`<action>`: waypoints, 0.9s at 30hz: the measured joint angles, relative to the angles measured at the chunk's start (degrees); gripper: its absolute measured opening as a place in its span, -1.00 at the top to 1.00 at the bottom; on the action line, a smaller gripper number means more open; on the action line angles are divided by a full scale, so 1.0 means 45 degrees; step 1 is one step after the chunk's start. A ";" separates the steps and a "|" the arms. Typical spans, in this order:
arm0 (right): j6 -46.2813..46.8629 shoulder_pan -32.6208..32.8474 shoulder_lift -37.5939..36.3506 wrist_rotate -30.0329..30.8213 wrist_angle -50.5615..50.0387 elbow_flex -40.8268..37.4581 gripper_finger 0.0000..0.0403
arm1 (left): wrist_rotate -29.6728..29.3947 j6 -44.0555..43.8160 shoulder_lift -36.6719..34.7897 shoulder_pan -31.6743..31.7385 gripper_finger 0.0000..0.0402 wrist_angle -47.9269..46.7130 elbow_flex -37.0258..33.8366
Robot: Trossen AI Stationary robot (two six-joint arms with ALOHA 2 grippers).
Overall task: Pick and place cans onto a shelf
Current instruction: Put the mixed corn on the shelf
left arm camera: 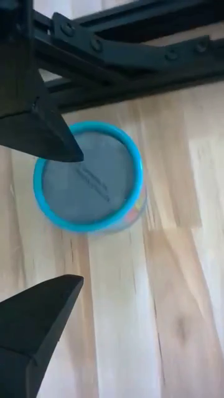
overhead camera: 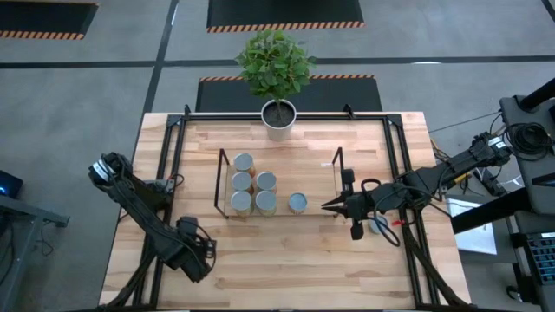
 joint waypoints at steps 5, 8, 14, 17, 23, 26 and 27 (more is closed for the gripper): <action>0.0138 -0.0003 0.0000 0.0006 -0.0170 0.0000 0.94 | -0.0127 0.0020 -0.0003 0.0005 -0.46 -0.0237 0.0146; 0.0134 -0.0003 0.0000 0.0017 -0.0183 0.0000 0.94 | 0.0576 -0.0136 -0.0005 0.0005 -0.46 -0.0630 0.0137; 0.0129 -0.0003 0.0000 0.0017 -0.0183 0.0000 0.94 | 0.0818 -0.0236 -0.0010 -0.0056 -0.46 -0.1474 -0.0018; 0.0124 -0.0003 0.0000 0.0016 -0.0183 0.0000 0.94 | 0.0818 -0.0526 -0.0010 -0.0191 -0.46 -0.1113 -0.0398; 0.0191 -0.0003 0.0037 -0.0001 -0.0180 0.0000 0.94 | 0.0131 -0.0956 -0.0019 -0.0353 -0.46 -0.0024 -0.0619; 0.0190 -0.0003 0.0049 0.0001 -0.0183 0.0000 0.94 | -0.0910 -0.0798 -0.0053 -0.0314 -0.46 0.0428 -0.0512; 0.0192 -0.0003 0.0049 -0.0004 -0.0190 0.0000 0.94 | -0.0999 -0.0722 -0.0053 -0.0248 -0.46 0.0512 -0.0473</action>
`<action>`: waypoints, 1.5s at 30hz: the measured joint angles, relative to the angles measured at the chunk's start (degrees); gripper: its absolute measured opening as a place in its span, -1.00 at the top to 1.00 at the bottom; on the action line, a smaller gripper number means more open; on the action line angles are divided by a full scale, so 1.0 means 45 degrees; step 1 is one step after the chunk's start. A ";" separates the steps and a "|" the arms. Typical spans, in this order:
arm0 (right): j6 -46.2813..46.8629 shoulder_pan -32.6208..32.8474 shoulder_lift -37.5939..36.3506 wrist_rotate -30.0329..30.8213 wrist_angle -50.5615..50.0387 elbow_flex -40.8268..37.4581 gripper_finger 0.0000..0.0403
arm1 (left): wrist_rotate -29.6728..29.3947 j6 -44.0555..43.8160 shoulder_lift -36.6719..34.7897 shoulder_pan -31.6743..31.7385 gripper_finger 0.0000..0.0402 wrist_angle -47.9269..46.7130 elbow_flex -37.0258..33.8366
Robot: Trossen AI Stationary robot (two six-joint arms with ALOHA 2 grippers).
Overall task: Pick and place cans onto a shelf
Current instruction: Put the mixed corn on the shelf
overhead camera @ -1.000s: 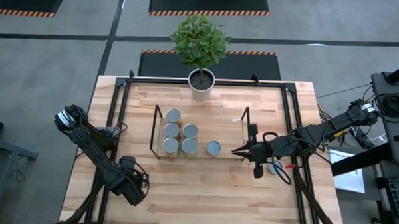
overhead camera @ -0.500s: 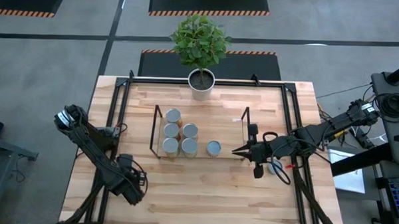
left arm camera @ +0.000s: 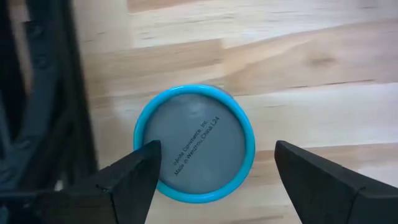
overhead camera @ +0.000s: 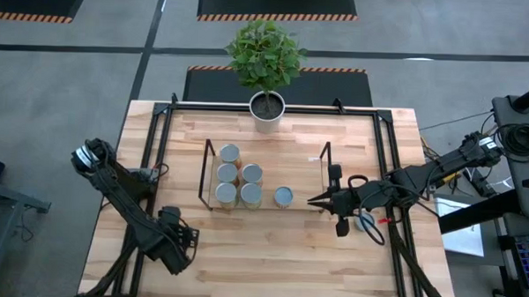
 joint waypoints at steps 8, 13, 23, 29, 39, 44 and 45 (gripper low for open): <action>0.0000 0.0000 0.0000 0.0002 0.0006 0.0000 0.94 | -0.0487 0.0307 0.0044 0.0063 -0.46 -0.0449 0.0845; 0.0000 0.0000 0.0000 0.0002 0.0003 0.0000 0.94 | -0.0185 -0.0210 0.0039 0.0058 -0.46 -0.1494 0.1227; 0.0015 0.0000 0.0000 0.0003 -0.0084 0.0000 0.94 | 0.0142 -0.0955 0.0383 0.0058 -0.46 -0.1306 0.0989; 0.0025 0.0000 0.0000 0.0002 -0.0090 0.0000 0.94 | 0.0113 -0.0962 0.0651 0.0058 -0.46 -0.0974 0.0989; 0.0015 0.0000 0.0000 0.0007 -0.0090 0.0000 0.94 | 0.0031 -0.0396 0.0636 0.0062 -0.46 -0.1203 0.1309; 0.0010 0.0000 0.0000 0.0007 -0.0085 0.0000 0.94 | -0.0053 -0.0408 0.0636 0.0068 -0.46 -0.1945 0.1840; 0.0010 -0.0001 0.0000 0.0007 -0.0090 0.0000 0.94 | -0.0073 -0.0414 0.0636 0.0068 -0.46 -0.1995 0.1908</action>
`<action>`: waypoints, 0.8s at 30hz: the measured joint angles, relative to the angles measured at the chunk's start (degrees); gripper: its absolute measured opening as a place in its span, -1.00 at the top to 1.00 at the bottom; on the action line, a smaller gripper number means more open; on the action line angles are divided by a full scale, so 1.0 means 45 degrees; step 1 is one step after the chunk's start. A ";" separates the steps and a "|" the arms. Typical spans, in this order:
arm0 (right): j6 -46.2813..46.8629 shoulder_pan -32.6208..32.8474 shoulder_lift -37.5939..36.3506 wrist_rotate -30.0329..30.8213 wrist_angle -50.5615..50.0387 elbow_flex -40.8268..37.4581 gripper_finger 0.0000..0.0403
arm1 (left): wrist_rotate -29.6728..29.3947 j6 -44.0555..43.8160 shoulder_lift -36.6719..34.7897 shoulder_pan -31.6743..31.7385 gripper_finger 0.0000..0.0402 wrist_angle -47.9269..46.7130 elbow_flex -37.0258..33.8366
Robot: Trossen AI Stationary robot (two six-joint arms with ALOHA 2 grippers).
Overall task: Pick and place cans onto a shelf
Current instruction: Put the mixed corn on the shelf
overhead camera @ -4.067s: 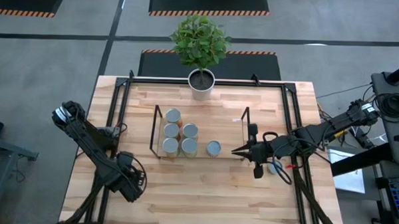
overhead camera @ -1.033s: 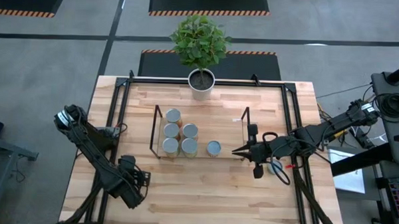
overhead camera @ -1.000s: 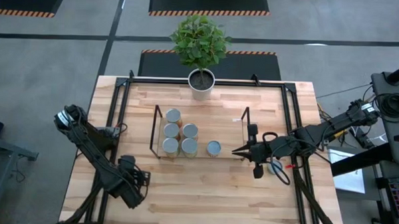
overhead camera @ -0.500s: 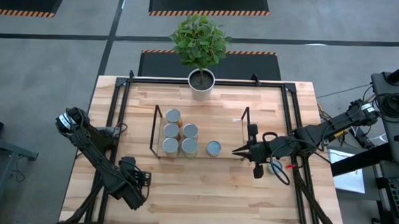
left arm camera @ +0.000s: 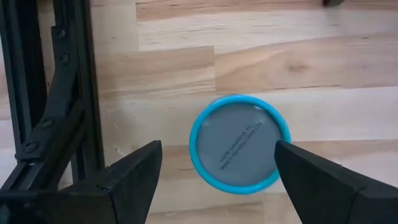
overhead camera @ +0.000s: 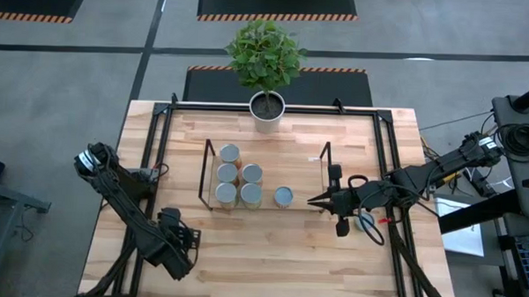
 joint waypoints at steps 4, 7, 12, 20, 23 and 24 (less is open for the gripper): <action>0.0000 0.0001 0.0000 0.0000 0.0003 0.0000 0.94 | -0.0085 -0.0216 0.0000 0.0000 -0.51 0.0278 0.0052; 0.0000 0.0001 0.0000 0.0000 0.0000 0.0000 0.94 | -0.0174 -0.0318 -0.0005 0.0035 -0.60 0.0826 0.0018; 0.0010 0.0001 0.0000 0.0001 -0.0145 0.0000 0.94 | -0.0644 -0.0446 0.0044 0.0102 -0.72 0.0843 0.0013; 0.0019 -0.0008 0.0000 0.0010 -0.0189 0.0000 0.94 | -0.1103 -0.0451 0.0044 0.0198 -0.75 0.0988 -0.0237; 0.0019 -0.0008 0.0000 0.0010 -0.0189 0.0000 0.94 | -0.1000 -0.0440 0.0044 0.0209 -0.75 0.0936 -0.0244; 0.0024 -0.0008 0.0000 0.0010 -0.0189 0.0000 0.94 | -0.0857 -0.0431 0.0044 0.0209 -0.75 0.0895 -0.0244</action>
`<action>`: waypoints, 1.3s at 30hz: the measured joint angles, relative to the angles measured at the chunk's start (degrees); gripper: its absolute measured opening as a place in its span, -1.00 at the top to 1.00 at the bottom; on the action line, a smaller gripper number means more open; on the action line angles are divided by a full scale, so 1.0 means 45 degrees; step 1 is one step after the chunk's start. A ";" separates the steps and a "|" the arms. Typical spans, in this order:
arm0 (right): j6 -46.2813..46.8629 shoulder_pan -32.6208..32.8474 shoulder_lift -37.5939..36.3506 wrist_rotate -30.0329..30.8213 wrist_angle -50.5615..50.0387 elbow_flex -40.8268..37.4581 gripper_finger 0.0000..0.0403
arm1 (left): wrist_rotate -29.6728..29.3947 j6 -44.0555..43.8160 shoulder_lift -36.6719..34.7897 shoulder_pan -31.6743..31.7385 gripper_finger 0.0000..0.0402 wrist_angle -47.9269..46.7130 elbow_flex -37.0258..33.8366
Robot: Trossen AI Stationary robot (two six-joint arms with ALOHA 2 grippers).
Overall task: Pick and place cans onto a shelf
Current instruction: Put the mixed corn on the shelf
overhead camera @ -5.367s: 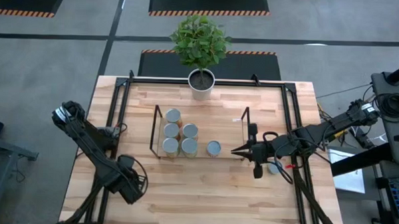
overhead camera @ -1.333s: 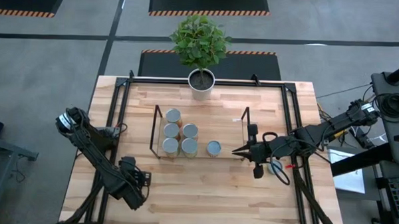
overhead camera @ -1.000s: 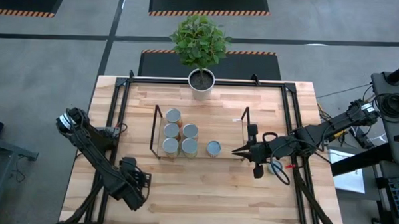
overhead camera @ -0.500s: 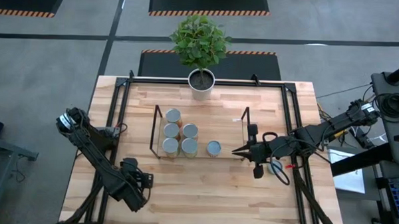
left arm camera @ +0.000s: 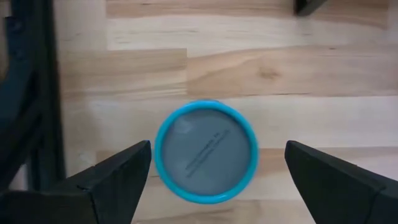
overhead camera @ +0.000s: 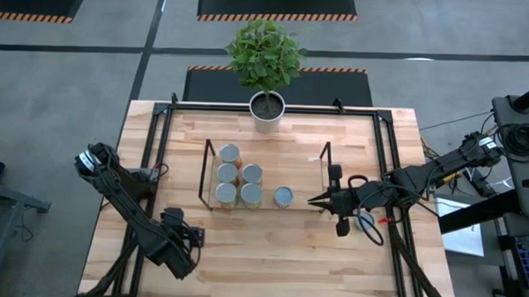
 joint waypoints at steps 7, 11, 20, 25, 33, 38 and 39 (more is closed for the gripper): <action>0.0005 0.0000 0.0000 0.0000 -0.0005 0.0000 0.94 | 0.0333 -0.0010 0.0341 -0.0044 -0.76 -0.0053 -0.0068; 0.0021 0.0005 0.0000 0.0000 -0.0039 0.0000 0.94 | 0.0478 0.0087 0.0688 -0.0039 -0.76 0.0120 -0.0068; 0.0058 0.0005 0.0000 0.0000 -0.0049 0.0000 0.94 | 0.0589 0.0120 0.1257 -0.0039 -0.74 0.0139 -0.0074; 0.0058 0.0005 0.0000 0.0000 -0.0049 0.0000 0.94 | 0.0862 0.0323 0.1380 -0.0027 -0.57 0.0251 -0.0073; 0.0017 0.0005 -0.0009 0.0008 -0.0338 0.0000 0.94 | 0.2002 0.2015 0.0932 0.0323 -0.39 0.0476 0.0125; -0.0015 0.0005 -0.0184 0.0019 -0.0457 0.0000 0.94 | 0.2609 0.6627 0.0777 0.1258 -0.51 0.0527 0.1865; -0.0015 0.0005 -0.0256 0.0019 -0.0444 0.0000 0.94 | 0.2870 0.7713 0.0790 0.1474 -0.51 0.0598 0.2409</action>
